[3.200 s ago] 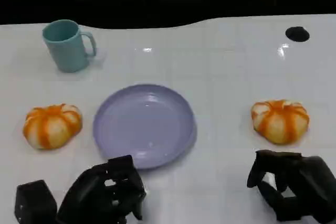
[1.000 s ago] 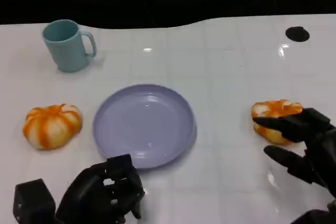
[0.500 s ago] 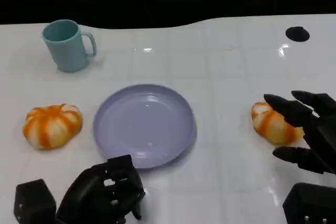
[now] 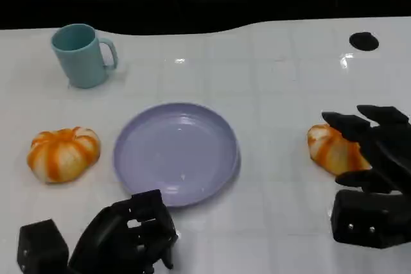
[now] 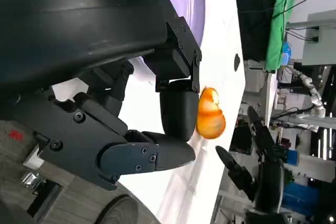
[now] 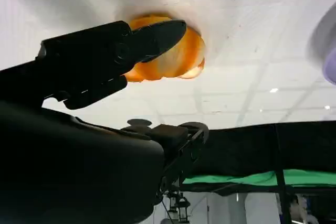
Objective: Grasp the bread from the table and place it into the plate.
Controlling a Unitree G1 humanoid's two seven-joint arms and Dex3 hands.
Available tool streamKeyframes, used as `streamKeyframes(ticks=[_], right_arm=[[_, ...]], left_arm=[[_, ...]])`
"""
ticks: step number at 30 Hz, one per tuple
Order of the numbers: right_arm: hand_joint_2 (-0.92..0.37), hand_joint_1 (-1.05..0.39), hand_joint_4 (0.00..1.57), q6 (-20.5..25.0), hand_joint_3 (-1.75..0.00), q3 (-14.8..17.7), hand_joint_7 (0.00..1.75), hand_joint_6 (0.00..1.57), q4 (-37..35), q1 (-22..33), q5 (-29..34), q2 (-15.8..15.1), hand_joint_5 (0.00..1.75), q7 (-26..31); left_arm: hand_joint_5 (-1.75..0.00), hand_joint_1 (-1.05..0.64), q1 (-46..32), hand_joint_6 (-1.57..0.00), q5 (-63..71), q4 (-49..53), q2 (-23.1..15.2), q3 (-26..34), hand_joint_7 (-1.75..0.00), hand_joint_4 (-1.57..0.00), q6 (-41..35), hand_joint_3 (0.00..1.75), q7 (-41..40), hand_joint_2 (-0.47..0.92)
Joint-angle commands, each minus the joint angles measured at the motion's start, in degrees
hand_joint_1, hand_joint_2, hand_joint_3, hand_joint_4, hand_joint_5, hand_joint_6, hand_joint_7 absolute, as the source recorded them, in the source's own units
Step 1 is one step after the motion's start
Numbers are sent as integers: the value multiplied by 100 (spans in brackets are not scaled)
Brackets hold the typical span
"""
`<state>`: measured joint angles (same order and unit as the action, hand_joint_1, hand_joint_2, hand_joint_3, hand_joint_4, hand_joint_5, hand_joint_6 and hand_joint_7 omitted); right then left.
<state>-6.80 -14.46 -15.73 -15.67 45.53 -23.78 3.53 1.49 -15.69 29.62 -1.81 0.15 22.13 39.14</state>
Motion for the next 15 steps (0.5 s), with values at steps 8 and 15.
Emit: streamKeyframes(ticks=[8,15], right_arm=[[-81,-47,7,239,0,-542,1,33,-1059,-782,172,132,34,260],[-81,-40,10,317,0,-804,1,34,-1576,-1042,205,230,31,351]], left_arm=[[-175,-54,-64,-77,26,-60,-73,26,-140,-81,52,59,-10,69],[-175,-54,-102,-77,17,-139,-59,14,-141,-81,0,59,-19,69]])
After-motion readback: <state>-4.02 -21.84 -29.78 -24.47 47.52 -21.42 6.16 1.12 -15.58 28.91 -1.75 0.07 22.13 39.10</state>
